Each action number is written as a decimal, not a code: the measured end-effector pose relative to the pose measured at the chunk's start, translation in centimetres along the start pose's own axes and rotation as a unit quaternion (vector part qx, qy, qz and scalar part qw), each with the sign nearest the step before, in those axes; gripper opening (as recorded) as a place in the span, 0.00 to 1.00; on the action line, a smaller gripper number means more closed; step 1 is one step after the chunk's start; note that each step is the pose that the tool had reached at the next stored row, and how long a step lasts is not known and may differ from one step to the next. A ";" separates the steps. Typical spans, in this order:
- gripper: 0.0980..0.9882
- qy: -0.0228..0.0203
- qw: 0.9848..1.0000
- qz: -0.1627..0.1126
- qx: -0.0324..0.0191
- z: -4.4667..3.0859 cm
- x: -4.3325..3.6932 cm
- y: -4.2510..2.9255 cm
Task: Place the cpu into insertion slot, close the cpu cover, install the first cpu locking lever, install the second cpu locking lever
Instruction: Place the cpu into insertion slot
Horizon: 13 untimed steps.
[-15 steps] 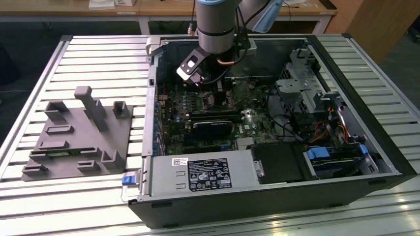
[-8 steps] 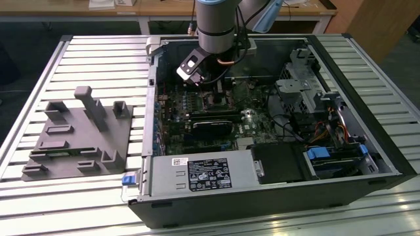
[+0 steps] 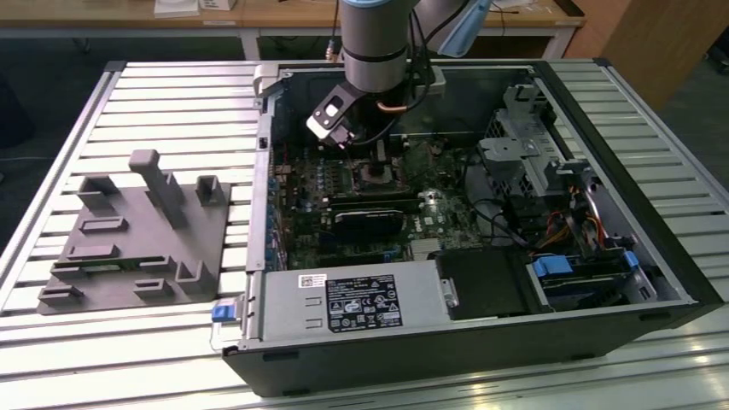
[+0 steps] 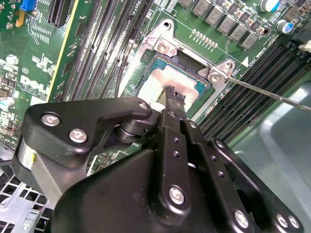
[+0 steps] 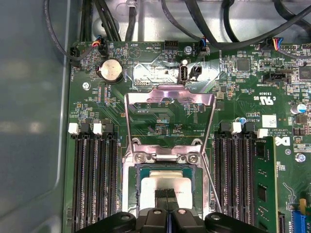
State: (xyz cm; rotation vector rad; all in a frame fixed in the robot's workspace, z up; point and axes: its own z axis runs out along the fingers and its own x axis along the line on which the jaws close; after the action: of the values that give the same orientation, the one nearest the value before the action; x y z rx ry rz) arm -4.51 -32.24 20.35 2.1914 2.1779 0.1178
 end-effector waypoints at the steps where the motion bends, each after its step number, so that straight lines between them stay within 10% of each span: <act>1: 0.01 0.000 1.000 0.000 0.000 -0.01 0.00 0.00; 13: 0.01 -0.002 1.000 0.021 0.000 0.03 0.00 0.05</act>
State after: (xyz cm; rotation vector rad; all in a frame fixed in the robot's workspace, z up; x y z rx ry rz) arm -4.46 -32.24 20.33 2.2348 2.1312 0.1161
